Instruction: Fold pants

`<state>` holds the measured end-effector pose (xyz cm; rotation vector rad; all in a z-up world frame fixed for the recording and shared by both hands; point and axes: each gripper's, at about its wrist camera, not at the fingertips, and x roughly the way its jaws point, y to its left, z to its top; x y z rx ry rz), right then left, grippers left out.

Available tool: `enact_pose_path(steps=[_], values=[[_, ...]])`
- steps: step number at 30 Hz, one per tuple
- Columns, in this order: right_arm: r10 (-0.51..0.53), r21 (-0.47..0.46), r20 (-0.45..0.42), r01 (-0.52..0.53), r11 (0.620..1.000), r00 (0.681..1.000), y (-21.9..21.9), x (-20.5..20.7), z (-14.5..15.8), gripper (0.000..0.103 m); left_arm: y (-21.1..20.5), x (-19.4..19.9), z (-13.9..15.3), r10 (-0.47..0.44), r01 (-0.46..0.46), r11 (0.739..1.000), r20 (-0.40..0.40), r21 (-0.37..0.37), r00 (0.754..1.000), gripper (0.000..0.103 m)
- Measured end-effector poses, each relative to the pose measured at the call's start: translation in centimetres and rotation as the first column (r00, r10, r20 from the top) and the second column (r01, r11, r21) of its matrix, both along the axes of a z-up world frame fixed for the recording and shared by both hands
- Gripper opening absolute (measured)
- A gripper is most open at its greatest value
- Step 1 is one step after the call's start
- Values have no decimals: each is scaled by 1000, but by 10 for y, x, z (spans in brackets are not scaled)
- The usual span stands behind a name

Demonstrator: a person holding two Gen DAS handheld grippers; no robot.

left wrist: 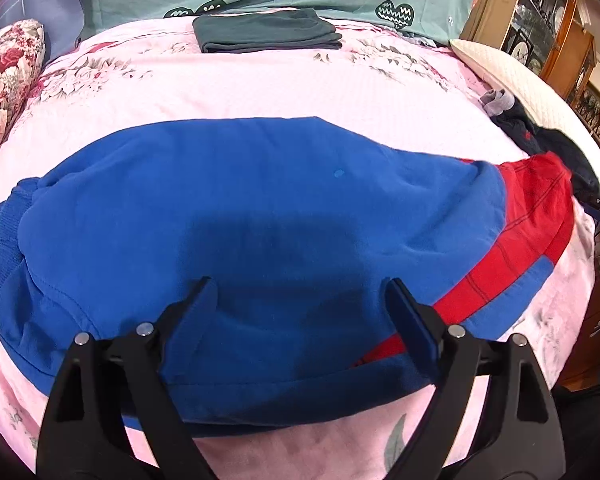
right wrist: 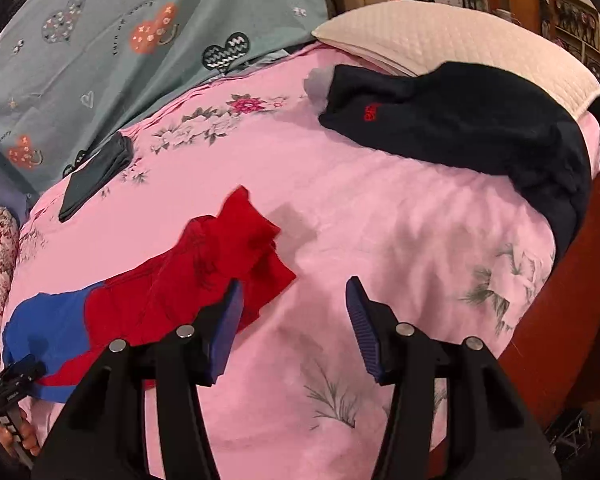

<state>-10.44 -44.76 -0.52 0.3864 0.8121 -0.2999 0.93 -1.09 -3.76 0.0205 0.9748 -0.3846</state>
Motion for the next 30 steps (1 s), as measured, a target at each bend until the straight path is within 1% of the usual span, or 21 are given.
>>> enact_pose_path(steps=[3,5,6,8,9,10,11,12,13,14,15,16,18,19,20,21,23,25,26,28,30], values=[[124,-19,82,-123,992,989,25,0,22,56,24,-4,21,46,-45,998,27,-40,999,87],[215,-122,107,-202,972,971,50,9,39,56,38,-8,35,75,-74,997,79,-13,994,87],[288,-157,122,-268,951,950,67,16,45,56,46,-9,39,90,-91,996,96,6,991,88],[436,-155,140,-415,897,889,94,31,50,55,69,-1,39,154,-159,986,100,46,983,89],[474,-165,93,-456,875,876,106,44,44,55,78,4,36,179,-185,981,93,61,980,89],[460,-183,12,-450,874,888,112,57,33,55,92,13,30,220,-228,969,90,97,971,89],[416,-175,-73,-422,890,907,110,69,19,55,111,22,18,290,-298,943,74,147,954,88],[352,-124,-163,-373,919,922,97,81,-1,53,124,28,10,325,-329,931,53,157,944,88],[303,-83,-214,-327,941,928,81,87,-17,42,144,33,-1,389,-389,904,37,176,920,88],[283,-45,-241,-301,952,929,66,90,-31,34,162,34,-10,421,-417,899,-4,134,907,93],[289,-24,-217,-301,953,933,58,88,-35,32,172,33,-17,425,-421,903,-43,82,904,93],[290,-21,-209,-301,953,934,55,87,-35,31,171,30,-16,424,-420,903,-32,89,905,94],[282,-61,-213,-301,952,935,63,84,-25,37,161,23,-8,411,-408,907,1,106,912,90],[314,-64,-188,-330,942,931,76,84,-14,39,154,20,-1,398,-397,912,17,101,917,90],[392,-38,-136,-400,916,910,93,85,0,45,149,16,8,378,-381,920,42,91,925,90],[478,-5,-83,-480,877,874,114,87,14,48,140,10,20,349,-354,932,77,77,934,91],[615,44,-4,-614,788,788,154,100,36,58,127,2,37,291,-299,952,116,65,950,92],[699,115,47,-699,706,713,191,126,47,71,110,-4,34,243,-261,956,137,133,960,93],[732,152,62,-731,665,679,211,145,48,73,108,-5,27,241,-260,950,128,170,962,93],[772,197,54,-765,613,633,247,178,41,73,118,-2,-2,288,-291,930,46,223,956,92],[795,248,-10,-769,589,606,277,217,16,73,142,-14,-17,337,-333,931,-2,146,942,94]])
